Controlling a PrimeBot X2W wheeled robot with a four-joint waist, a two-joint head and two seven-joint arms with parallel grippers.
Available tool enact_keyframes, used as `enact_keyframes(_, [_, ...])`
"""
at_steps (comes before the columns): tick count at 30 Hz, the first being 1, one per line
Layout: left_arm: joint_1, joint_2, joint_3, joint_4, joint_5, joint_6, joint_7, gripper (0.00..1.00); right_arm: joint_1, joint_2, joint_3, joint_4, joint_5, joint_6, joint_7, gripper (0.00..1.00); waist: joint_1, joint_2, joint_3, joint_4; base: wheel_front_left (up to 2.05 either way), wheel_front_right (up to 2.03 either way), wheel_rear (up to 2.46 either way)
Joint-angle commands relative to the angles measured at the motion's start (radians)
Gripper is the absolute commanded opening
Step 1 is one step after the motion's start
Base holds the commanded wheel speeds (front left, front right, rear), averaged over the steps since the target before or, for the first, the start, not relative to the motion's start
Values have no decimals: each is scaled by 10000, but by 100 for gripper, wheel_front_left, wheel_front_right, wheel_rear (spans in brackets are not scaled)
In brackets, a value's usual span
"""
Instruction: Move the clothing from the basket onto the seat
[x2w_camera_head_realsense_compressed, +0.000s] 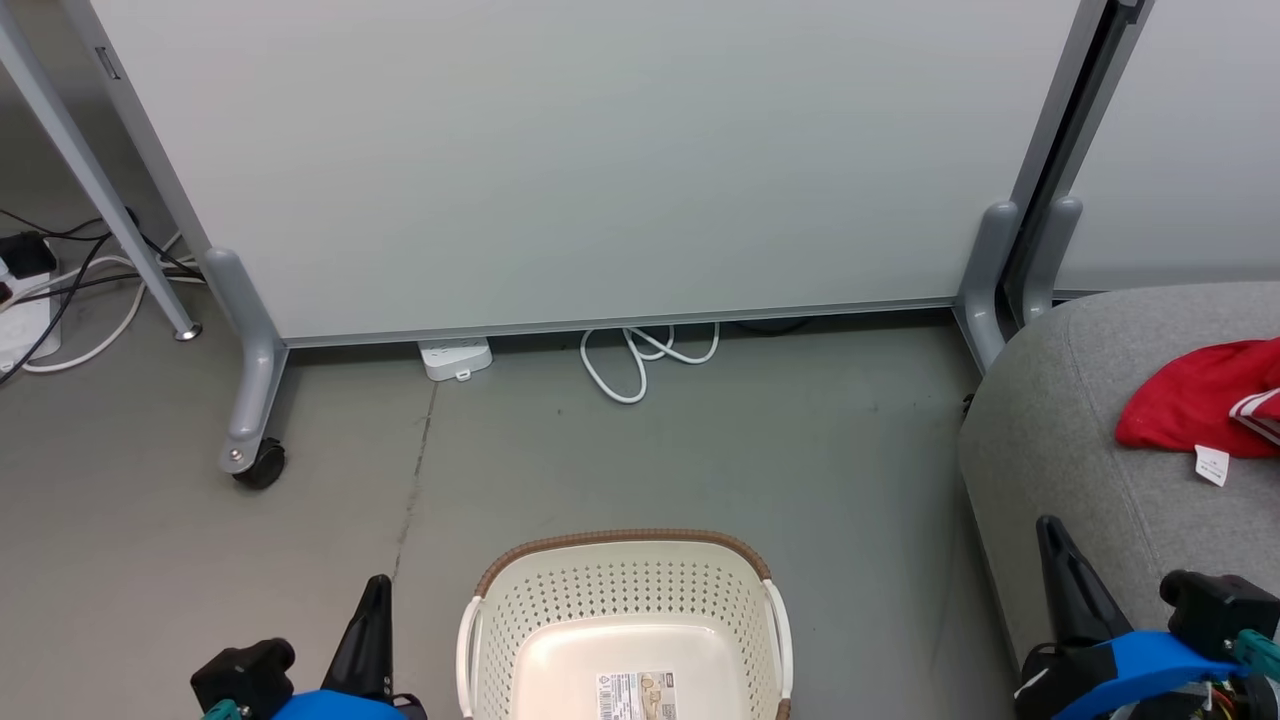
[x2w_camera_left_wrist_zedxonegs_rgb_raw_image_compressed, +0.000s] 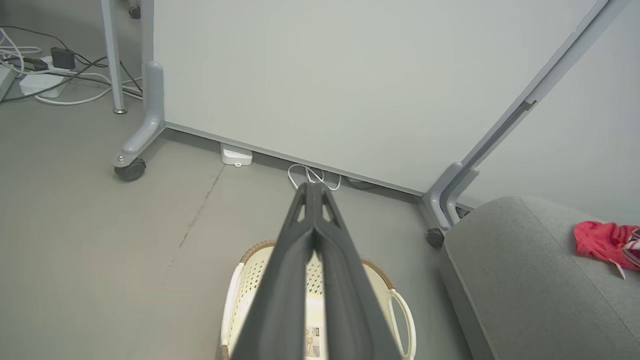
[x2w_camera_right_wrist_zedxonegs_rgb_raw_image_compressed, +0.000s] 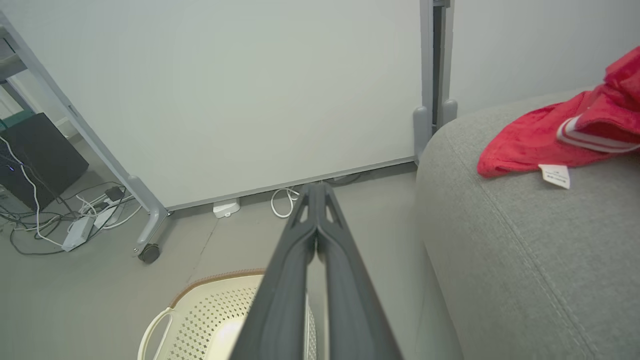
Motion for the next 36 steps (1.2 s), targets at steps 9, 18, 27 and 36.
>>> enact_keyframes(9, [-402, -55, 401, -404, -1587, -3, 443, 0, -305, -52, 8, -125, 1991, 0, 226, 0, 0, -1, 11, -83, 0, 0, 0])
enact_keyframes(18, [-501, -115, 682, -579, -2817, -5, 800, 0, -416, -61, 0, -85, 3498, 0, 441, 0, 0, -1, 21, -160, 0, 0, 0])
enact_keyframes(27, [-586, -175, 944, -734, -3926, -6, 1130, 0, -505, -69, -13, -43, 4858, 1, 635, 0, 0, -1, 31, -238, 0, 0, 0])
enact_keyframes(36, [-676, -239, 1207, -892, -5036, -8, 1467, 0, -616, -78, -26, -2, 6229, 1, 834, 0, 0, -1, 42, -324, 0, 0, 0])
